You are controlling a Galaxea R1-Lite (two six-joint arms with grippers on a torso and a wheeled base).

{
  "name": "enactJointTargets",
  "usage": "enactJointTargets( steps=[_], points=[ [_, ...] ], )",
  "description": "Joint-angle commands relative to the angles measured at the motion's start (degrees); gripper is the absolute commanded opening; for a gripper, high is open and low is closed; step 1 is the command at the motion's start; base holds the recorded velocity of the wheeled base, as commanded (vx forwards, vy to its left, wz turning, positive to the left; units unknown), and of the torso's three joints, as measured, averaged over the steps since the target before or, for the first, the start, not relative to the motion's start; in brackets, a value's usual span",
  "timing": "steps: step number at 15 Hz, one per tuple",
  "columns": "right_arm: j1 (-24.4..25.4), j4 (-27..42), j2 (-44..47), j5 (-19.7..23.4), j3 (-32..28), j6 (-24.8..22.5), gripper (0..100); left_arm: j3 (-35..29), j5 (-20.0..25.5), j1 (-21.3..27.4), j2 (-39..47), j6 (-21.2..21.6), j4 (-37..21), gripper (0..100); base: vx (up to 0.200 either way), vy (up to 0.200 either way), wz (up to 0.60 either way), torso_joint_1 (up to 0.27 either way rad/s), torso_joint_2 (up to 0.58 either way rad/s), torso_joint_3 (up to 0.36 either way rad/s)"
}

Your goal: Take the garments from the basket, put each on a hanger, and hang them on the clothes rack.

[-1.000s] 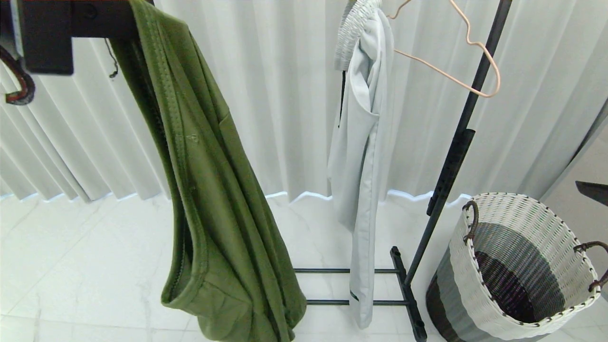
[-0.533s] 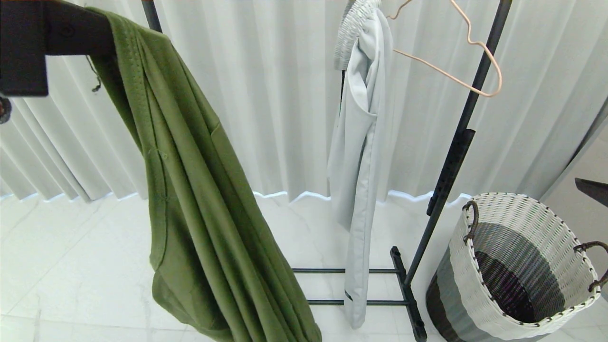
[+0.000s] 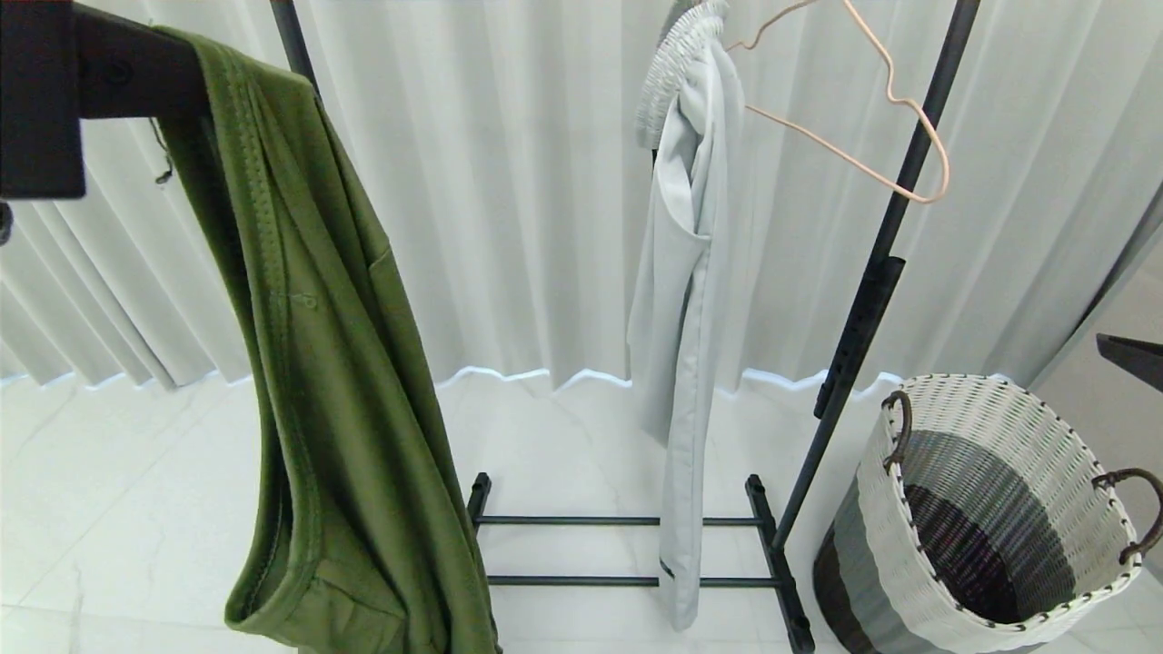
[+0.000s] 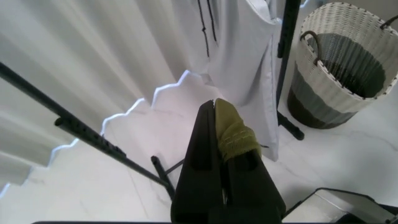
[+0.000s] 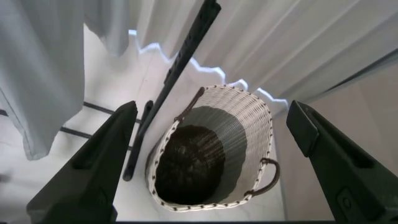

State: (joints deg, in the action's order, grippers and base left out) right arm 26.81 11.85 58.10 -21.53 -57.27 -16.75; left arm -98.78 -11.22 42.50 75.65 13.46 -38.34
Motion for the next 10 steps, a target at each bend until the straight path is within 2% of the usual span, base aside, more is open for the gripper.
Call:
enactJointTargets(
  steps=[1,6,10],
  points=[
    [0.1,0.1,0.0,0.0,0.1,0.0,100,0.3,-0.1,0.0,-0.1,0.0,-0.2,0,0.000,0.000,0.00,0.056,-0.13,-0.300],
    [0.1,-0.4,0.2,0.1,0.2,0.1,100,0.9,-0.4,0.0,-0.2,0.0,-0.2,0,0.000,0.000,0.00,0.102,-0.48,-0.323],
    [0.0,-0.4,0.4,1.1,0.3,0.1,100,2.4,-0.4,0.0,-1.5,0.1,0.0,0,0.000,0.000,0.00,0.155,-0.47,-0.320]
  ],
)
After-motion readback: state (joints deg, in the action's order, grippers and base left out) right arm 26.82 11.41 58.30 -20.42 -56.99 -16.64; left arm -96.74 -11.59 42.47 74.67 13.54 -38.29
